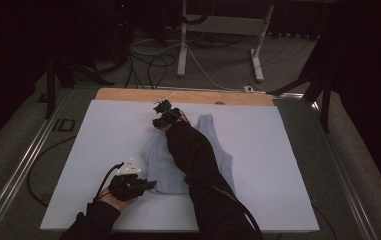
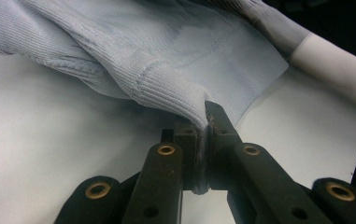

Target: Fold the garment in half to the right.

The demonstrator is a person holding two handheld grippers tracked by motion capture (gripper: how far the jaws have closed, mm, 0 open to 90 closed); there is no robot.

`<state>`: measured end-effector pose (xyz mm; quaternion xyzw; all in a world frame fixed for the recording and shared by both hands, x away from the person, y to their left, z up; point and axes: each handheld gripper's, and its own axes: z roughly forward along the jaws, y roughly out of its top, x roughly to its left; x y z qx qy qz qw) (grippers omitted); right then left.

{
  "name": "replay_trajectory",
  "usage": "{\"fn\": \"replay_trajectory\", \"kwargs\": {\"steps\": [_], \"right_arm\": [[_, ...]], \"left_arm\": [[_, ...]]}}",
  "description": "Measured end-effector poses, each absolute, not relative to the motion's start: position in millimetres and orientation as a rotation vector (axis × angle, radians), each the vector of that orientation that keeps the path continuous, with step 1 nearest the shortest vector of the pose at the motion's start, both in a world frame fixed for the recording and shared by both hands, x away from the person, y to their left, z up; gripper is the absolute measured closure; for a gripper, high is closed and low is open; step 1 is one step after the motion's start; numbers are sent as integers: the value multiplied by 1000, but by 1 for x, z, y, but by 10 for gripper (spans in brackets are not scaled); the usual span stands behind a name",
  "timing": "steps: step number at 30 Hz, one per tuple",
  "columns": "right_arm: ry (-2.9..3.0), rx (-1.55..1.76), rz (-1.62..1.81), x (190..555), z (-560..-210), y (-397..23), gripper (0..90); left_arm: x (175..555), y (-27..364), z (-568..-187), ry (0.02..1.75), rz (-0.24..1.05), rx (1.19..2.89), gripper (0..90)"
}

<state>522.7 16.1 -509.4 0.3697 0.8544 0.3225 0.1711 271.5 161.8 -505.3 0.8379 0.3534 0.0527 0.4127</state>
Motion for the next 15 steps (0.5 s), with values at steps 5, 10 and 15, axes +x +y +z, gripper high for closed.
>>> {"fn": "replay_trajectory", "kwargs": {"steps": [5,10,15], "right_arm": [[2462,1012,898,523,-517,18,492],[2469,1014,869,523,-523,18,567],[2474,980,849,523,-522,17,706]], "left_arm": [[272,161,-506,883,135,2108,865],[272,161,-506,888,129,2108,865],[271,161,-506,885,136,2109,865]]}}
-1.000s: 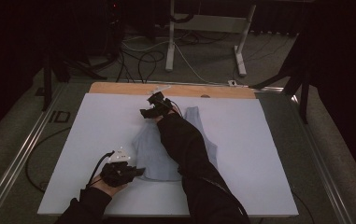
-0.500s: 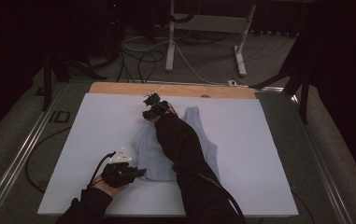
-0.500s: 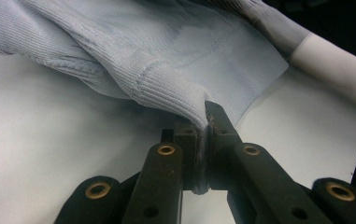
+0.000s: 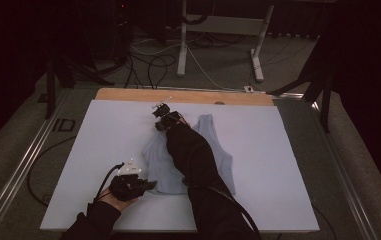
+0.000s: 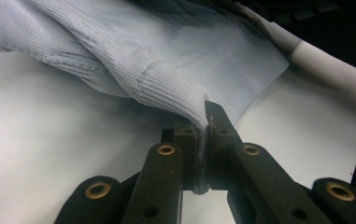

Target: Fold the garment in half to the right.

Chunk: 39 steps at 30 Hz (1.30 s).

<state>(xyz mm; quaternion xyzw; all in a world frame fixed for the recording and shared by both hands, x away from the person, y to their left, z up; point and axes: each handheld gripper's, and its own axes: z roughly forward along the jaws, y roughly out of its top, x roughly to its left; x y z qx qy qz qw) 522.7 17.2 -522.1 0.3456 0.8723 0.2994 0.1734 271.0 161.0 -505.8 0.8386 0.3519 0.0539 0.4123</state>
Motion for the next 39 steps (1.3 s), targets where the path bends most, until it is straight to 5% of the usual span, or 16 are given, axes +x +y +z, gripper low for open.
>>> {"fn": "replay_trajectory", "kwargs": {"steps": [2,6,39], "right_arm": [[2461,994,860,524,-523,13,805],[2460,973,859,525,-523,11,842],[2389,881,961,513,-464,-10,857]], "left_arm": [[271,161,-506,892,142,2109,864],[272,163,-507,901,134,2100,864],[271,154,-487,851,119,2084,864]]}}
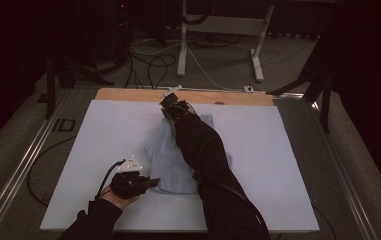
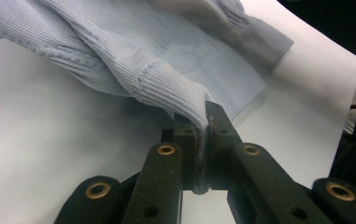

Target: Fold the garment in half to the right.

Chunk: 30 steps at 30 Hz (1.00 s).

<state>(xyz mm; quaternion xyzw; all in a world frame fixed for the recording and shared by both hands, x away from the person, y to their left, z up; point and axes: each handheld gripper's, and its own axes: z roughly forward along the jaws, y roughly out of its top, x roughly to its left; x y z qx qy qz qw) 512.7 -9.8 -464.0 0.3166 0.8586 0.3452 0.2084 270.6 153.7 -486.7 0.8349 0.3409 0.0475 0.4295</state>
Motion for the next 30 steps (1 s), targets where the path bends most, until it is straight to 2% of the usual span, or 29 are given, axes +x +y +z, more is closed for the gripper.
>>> {"fn": "replay_trajectory", "kwargs": {"steps": [13,30], "right_arm": [[2364,877,988,505,-447,-30,855],[2315,894,1040,500,-433,-80,855]], "left_arm": [[272,128,-467,783,134,2113,864],[275,83,-453,669,126,2139,864]]}}
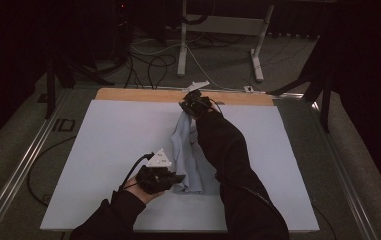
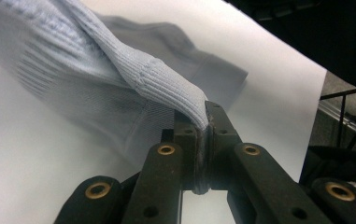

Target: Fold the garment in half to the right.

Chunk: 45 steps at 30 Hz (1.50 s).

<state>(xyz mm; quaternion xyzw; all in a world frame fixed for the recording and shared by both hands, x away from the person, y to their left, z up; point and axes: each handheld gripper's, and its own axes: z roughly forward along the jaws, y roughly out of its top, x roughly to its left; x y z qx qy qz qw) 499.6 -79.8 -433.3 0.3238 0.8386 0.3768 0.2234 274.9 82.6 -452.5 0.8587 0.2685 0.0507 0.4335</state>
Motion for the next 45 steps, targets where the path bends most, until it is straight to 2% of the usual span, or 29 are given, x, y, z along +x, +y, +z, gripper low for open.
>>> {"fn": "replay_trajectory", "kwargs": {"steps": [28,45], "right_arm": [[2291,961,1033,503,-450,-137,851],[2306,1006,1102,509,-479,-157,849]], "left_arm": [[288,10,-461,588,100,2190,864],[296,-9,-482,609,62,2220,863]]}}
